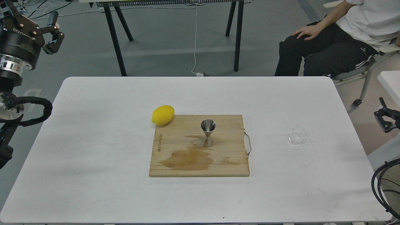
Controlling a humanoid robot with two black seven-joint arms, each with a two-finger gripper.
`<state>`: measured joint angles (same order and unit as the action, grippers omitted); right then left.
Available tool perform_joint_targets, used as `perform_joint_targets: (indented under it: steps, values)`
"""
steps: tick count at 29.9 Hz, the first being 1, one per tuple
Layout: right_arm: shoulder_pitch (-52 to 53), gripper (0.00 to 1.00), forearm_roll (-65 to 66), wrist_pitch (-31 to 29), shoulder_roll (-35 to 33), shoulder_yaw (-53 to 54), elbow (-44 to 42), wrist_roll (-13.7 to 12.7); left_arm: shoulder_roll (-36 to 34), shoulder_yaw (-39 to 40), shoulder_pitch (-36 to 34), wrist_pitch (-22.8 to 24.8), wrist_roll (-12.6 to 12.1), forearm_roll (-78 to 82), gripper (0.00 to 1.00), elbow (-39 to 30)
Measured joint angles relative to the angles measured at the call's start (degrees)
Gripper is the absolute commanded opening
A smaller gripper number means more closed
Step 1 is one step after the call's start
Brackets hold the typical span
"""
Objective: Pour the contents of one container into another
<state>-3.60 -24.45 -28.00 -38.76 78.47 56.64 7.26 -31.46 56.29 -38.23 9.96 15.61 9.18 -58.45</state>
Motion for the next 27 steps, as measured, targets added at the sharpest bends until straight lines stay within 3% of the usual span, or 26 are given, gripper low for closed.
perform_joint_targets:
  steps: [4,15,27]
  values:
    - [-4.00,1.00,-0.75,0.00,0.00,0.03,2.84,-0.05,2.38,0.12,-1.10,0.81,-1.81,-2.50,1.00,1.87]
    - [-20.01,0.99,-10.58,0.00,0.00,-1.03,13.91,-0.12,3.68,0.92,-0.80,1.51,-2.03,-3.29,1.00,2.28]
    - [-22.23,0.99,-9.55,0.00,4.84,-7.02,16.68,0.51,2.54,0.93,-0.22,1.26,-1.99,-3.21,1.00,2.64]
